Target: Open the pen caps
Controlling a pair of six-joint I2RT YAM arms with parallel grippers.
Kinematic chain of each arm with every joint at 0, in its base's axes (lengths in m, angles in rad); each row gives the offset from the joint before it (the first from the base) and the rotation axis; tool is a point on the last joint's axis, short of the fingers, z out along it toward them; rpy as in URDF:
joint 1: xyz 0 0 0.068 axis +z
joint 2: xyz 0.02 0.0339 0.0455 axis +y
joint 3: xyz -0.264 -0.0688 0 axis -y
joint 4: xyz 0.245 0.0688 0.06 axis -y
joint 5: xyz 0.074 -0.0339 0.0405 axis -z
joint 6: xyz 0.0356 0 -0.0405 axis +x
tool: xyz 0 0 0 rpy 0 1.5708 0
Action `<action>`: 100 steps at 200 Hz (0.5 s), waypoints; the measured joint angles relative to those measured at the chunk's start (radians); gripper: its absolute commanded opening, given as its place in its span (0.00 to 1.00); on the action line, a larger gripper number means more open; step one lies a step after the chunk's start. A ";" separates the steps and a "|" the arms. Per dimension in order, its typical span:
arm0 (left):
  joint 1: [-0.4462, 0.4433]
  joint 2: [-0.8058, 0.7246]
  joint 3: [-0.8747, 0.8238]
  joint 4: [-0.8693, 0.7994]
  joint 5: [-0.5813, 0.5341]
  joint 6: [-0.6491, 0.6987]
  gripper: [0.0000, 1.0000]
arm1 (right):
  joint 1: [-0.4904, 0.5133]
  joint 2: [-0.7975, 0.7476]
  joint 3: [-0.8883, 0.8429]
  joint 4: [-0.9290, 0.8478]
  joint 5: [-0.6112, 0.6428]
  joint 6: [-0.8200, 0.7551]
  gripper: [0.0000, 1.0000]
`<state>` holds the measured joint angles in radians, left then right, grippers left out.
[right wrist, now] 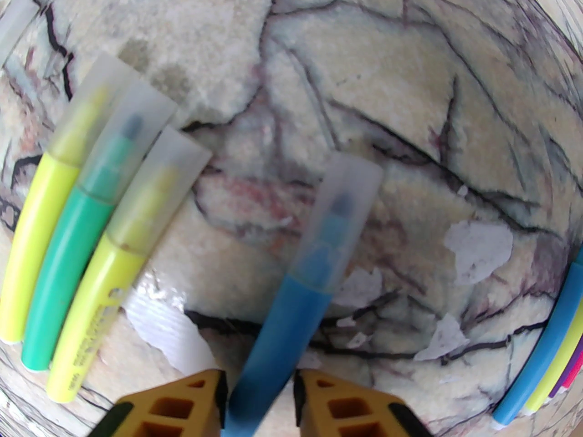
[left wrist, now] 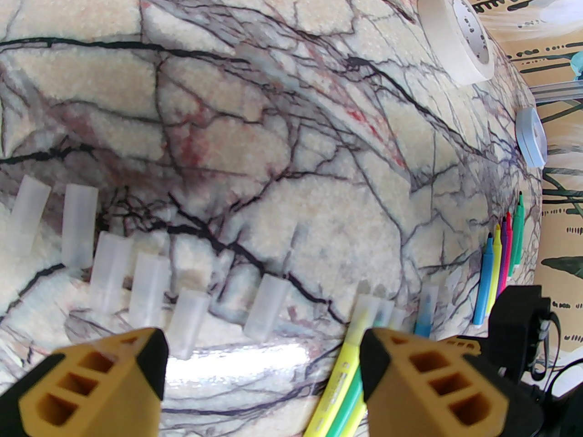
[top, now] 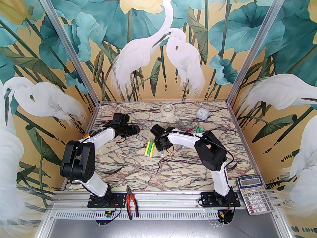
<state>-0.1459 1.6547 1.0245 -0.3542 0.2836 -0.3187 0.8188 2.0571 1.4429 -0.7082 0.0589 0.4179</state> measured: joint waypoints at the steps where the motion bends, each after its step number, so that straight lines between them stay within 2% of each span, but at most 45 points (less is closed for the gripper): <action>1: 0.000 0.000 0.000 0.000 0.000 0.000 0.74 | 0.000 0.000 0.000 -0.001 0.000 -0.001 0.29; 100: 0.000 0.000 -0.004 0.001 0.011 0.000 0.74 | 0.000 0.025 0.036 -0.075 0.018 -0.022 0.26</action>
<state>-0.1459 1.6547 1.0206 -0.3531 0.2947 -0.3187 0.8188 2.0823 1.4792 -0.7830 0.0769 0.3962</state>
